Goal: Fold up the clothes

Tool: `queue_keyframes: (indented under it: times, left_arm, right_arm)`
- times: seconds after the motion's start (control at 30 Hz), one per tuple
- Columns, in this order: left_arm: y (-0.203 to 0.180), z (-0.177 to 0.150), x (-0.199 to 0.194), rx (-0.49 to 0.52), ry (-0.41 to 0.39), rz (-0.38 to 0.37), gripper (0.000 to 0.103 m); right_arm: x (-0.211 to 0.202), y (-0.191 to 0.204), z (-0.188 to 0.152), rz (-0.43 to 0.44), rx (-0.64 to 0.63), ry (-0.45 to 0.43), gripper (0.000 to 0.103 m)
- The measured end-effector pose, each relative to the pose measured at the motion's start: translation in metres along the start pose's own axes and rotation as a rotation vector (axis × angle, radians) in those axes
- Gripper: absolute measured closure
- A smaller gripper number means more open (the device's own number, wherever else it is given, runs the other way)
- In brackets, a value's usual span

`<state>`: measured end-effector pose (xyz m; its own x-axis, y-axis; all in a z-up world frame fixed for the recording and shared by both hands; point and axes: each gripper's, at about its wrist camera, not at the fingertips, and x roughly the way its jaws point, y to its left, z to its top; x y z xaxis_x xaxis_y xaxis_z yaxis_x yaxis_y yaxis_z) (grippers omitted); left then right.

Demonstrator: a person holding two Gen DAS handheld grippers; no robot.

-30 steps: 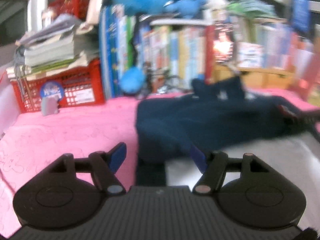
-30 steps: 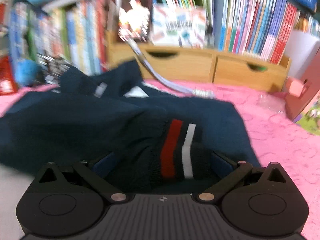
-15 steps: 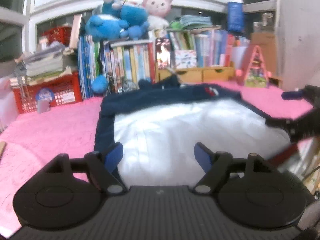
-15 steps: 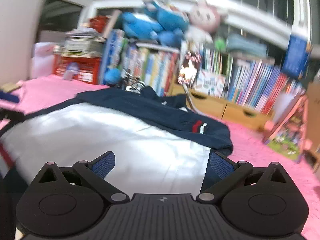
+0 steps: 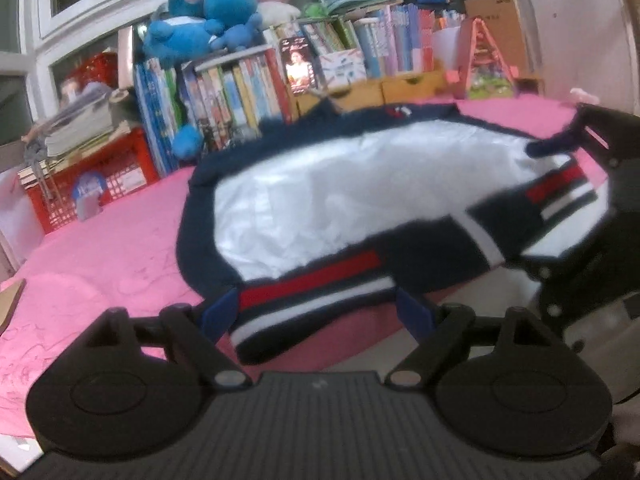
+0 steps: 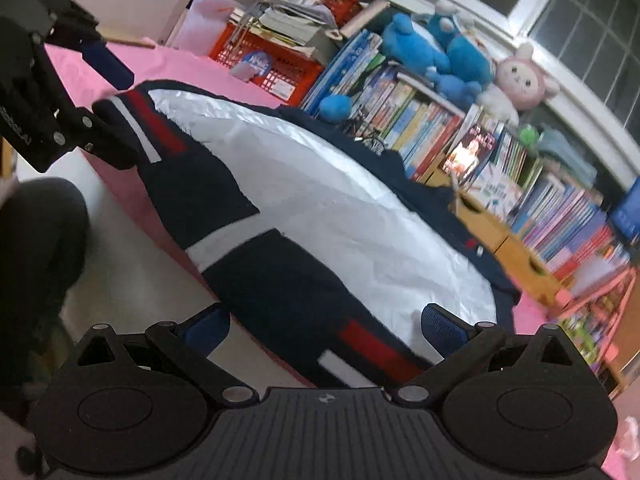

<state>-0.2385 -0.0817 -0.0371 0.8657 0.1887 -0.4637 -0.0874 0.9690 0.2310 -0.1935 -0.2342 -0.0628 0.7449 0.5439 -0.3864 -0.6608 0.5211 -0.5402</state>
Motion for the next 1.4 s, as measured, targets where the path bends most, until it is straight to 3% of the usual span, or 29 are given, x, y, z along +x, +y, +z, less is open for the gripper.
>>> queue_keyframes:
  times: [0.2,0.37,0.8,0.9,0.97,1.23,1.33,1.4]
  left_arm:
    - [-0.014,0.001,-0.001,0.046,-0.02,-0.011,0.017]
    - [-0.02,0.015,0.004,0.064,-0.085,0.04,0.016]
    - [0.003,0.013,-0.006,-0.04,-0.094,0.072,0.015]
    - [0.005,0.014,-0.012,-0.054,-0.114,0.017,0.015]
    - [0.006,0.014,-0.013,-0.055,-0.118,0.035,0.015]
    - [0.028,-0.004,0.007,-0.039,-0.047,0.286,0.015]
    - [0.04,-0.007,0.005,-0.118,-0.047,0.285,0.015]
    - [0.043,-0.004,0.003,-0.158,-0.065,0.311,0.016]
  right_arm:
    - [-0.011,-0.02,0.006,-0.038,0.113,-0.067,0.0]
    - [-0.019,-0.047,0.016,-0.082,0.24,-0.113,0.0]
    - [-0.024,-0.105,-0.002,-0.062,0.562,-0.058,0.002]
    - [-0.023,-0.1,-0.001,-0.087,0.521,-0.055,0.002]
    - [-0.022,-0.092,-0.001,-0.101,0.478,-0.051,0.003]
    - [-0.02,-0.07,-0.015,-0.144,0.328,-0.025,0.003]
    - [-0.018,-0.064,-0.023,-0.157,0.283,-0.013,0.003]
    - [-0.013,-0.04,-0.025,-0.246,0.112,-0.011,0.003]
